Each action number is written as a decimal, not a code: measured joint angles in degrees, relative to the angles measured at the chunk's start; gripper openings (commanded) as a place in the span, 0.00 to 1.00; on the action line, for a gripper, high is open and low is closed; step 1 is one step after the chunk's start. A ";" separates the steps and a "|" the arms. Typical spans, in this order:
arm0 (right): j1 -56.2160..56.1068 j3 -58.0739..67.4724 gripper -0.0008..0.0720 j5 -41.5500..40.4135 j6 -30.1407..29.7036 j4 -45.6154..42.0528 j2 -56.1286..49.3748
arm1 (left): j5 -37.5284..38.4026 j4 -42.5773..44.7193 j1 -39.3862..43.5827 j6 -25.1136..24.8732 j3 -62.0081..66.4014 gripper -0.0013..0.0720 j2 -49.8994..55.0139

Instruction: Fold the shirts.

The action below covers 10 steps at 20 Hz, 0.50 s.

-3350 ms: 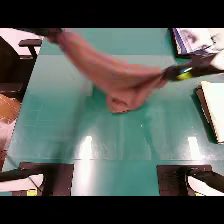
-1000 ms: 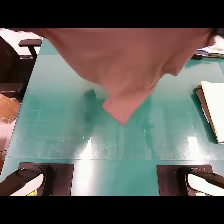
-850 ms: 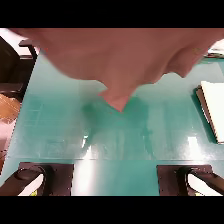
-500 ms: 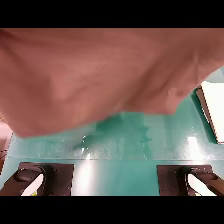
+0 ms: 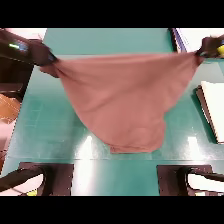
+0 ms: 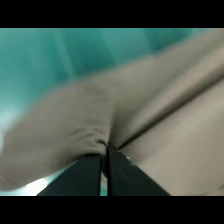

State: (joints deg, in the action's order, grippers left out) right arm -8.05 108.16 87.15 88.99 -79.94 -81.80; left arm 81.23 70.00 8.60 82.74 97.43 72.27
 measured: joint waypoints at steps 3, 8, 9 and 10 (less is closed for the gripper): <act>0.17 -1.36 0.03 -1.29 -0.28 0.39 -6.75 | -3.34 -1.62 0.61 -1.79 -1.81 0.07 10.93; 0.66 4.04 0.55 -1.66 -0.61 0.81 -12.98 | -10.01 -2.93 0.52 -2.29 -1.81 0.84 19.80; 1.07 5.40 0.54 -1.33 -0.61 0.85 -13.42 | -10.43 -2.91 -0.17 -2.19 -0.98 0.84 20.31; 1.64 6.21 0.54 -0.66 -0.61 0.85 -13.42 | -10.54 -2.62 -1.22 -1.95 -0.04 0.84 20.59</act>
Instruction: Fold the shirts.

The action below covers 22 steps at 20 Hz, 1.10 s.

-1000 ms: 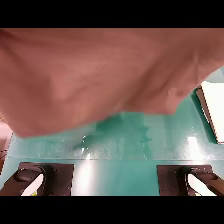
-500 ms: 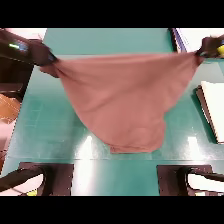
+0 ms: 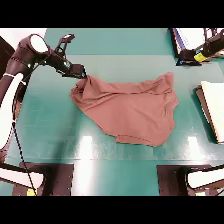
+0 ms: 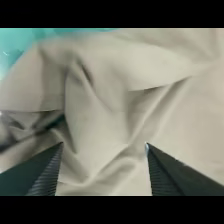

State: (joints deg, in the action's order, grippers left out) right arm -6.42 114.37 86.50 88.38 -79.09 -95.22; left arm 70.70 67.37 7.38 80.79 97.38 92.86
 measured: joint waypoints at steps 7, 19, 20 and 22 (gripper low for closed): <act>6.16 -14.84 0.54 0.87 -1.51 4.17 9.86 | 4.39 0.72 -9.44 2.69 -1.60 0.84 -0.09; 14.03 -49.66 0.55 -2.80 -2.38 7.45 26.60 | -9.88 1.86 -5.11 4.81 -21.68 0.84 0.22; 14.36 -51.95 0.56 -2.86 -2.38 7.45 27.47 | -10.54 2.27 -4.90 5.16 -21.94 0.70 0.26; 14.60 -56.68 0.76 -3.26 -2.40 7.65 29.22 | -11.34 2.67 -4.76 5.68 -22.29 0.07 0.28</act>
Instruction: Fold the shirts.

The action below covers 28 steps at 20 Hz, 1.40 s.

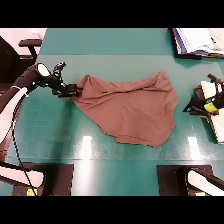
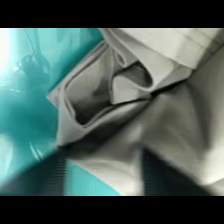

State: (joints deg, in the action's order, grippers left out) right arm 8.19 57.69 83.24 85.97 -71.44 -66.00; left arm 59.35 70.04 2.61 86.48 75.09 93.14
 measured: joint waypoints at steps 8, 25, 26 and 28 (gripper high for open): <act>-0.94 -18.75 0.73 -1.11 0.04 8.31 4.02 | 0.33 0.55 0.28 0.28 2.36 0.05 -1.22; -17.33 5.18 0.03 -12.52 2.40 12.26 16.11 | 1.51 0.66 -3.06 -1.01 17.44 0.05 -27.76; -15.61 11.56 0.03 -11.43 2.40 12.04 17.55 | 1.49 0.55 -3.26 -1.14 20.39 0.05 -30.71; -11.89 23.67 0.03 -9.03 2.40 11.76 19.23 | 1.36 0.26 -3.58 -1.70 26.43 0.05 -36.15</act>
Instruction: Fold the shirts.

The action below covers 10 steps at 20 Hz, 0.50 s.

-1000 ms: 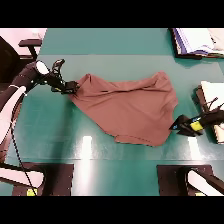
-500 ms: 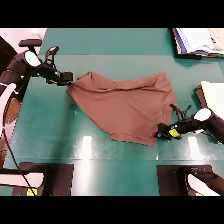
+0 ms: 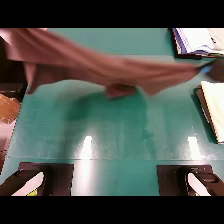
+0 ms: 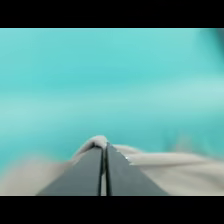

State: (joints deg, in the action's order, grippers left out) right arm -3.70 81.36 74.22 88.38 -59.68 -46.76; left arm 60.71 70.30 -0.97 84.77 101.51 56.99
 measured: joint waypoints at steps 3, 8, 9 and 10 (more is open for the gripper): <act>5.75 17.05 0.03 5.01 0.00 -0.24 -0.39 | 0.28 -0.50 -0.17 -0.66 8.20 0.05 -5.88; 12.66 37.92 0.03 13.49 0.55 -0.11 -7.10 | 3.96 -2.91 -0.26 -1.07 15.85 0.05 -9.38; 13.33 39.69 0.02 14.36 0.92 -0.09 -8.61 | 5.35 -3.43 -0.24 -1.09 15.43 0.05 -9.57; 13.75 40.39 0.03 15.17 1.36 -0.07 -10.23 | 6.75 -3.82 -0.24 -1.09 14.16 0.05 -9.57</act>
State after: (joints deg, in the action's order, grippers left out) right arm 10.04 121.75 89.38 89.73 -59.75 -56.99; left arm 67.46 66.48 -1.21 83.68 115.68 47.42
